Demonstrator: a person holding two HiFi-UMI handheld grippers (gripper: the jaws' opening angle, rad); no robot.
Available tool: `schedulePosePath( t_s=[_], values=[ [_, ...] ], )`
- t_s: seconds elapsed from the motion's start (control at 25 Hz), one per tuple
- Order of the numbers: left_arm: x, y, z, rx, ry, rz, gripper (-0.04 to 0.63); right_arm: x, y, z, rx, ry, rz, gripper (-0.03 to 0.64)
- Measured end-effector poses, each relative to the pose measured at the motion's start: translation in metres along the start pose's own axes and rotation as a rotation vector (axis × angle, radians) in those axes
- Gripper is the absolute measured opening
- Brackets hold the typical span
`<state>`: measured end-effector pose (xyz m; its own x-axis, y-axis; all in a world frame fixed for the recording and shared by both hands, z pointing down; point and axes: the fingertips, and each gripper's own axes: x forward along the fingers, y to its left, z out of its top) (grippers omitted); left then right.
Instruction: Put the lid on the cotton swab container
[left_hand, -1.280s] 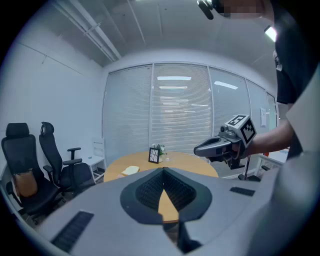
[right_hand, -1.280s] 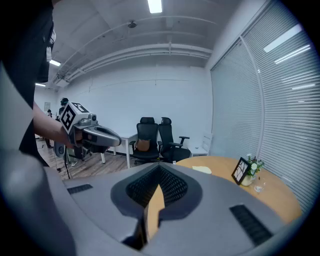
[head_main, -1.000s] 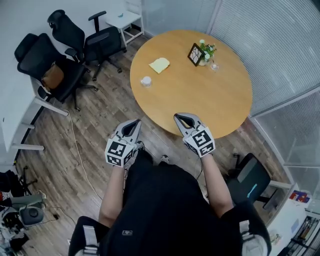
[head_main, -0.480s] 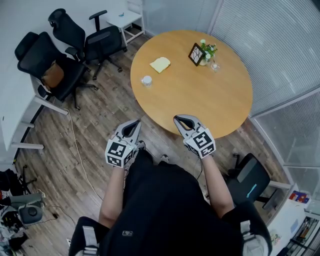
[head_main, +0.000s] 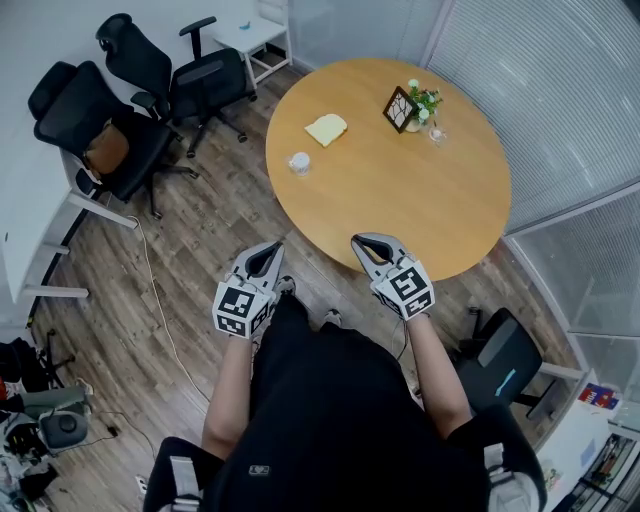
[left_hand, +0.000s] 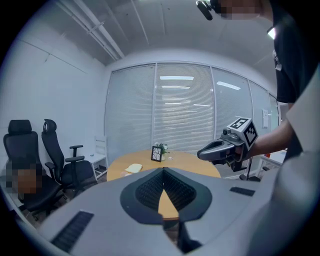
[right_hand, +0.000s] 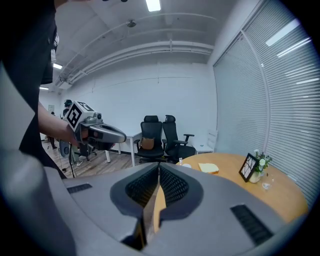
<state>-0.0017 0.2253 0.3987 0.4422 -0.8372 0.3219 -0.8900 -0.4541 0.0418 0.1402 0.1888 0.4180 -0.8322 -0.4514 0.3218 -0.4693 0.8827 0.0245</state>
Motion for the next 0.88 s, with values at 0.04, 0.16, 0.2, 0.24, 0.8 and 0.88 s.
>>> schedulePosePath(
  t_s=[0.04,0.16,0.2,0.24,0.8,0.88],
  values=[
    [0.0,0.005,-0.001,-0.009,-0.001,0.004,0.006,0.003,-0.001,0.001,-0.003,0.004,0.001,0.006],
    [0.001,0.022,-0.005,-0.031,0.0,0.01,0.006,0.016,0.001,0.003,-0.016,0.022,0.004,0.006],
    [0.001,0.028,-0.006,-0.035,0.001,0.009,0.006,0.02,0.001,0.002,-0.017,0.031,0.005,0.006],
    [0.002,0.034,-0.007,-0.039,0.002,0.006,0.006,0.025,0.001,0.002,-0.017,0.036,0.003,0.006],
    [0.045,0.109,0.001,-0.04,0.027,-0.114,0.006,0.084,-0.028,0.011,0.04,0.084,-0.121,0.006],
    [0.053,0.121,0.004,-0.032,0.031,-0.136,0.006,0.092,-0.032,0.01,0.055,0.093,-0.142,0.006]
  ],
)
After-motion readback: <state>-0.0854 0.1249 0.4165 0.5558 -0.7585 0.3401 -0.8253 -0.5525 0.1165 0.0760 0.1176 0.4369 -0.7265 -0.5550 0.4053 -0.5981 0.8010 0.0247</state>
